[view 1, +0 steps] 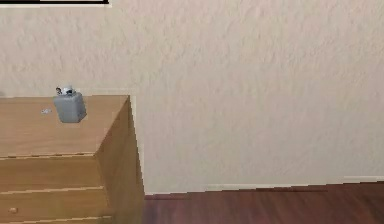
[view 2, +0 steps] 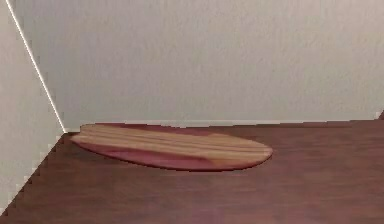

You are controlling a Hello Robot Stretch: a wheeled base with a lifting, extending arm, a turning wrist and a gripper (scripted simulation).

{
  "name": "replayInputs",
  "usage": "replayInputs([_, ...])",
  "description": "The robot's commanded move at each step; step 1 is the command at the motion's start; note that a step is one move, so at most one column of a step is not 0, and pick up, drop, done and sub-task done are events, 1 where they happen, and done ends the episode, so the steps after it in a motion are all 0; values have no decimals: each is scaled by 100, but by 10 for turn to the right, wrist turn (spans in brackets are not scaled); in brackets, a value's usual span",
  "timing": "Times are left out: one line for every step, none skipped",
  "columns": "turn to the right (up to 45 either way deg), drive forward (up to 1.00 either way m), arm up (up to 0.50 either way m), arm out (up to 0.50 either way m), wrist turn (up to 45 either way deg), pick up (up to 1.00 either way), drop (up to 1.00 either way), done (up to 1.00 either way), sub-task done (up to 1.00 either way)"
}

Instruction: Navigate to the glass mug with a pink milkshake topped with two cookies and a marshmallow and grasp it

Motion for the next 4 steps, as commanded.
replayInputs([210,0,0,0,0,0,0,0,0])
replayInputs([0,20,0,0,0,0,0,0,0])
replayInputs([-450,0,0,0,0,0,0,0,0])
replayInputs([-450,0,0,0,0,0,0,0,0])
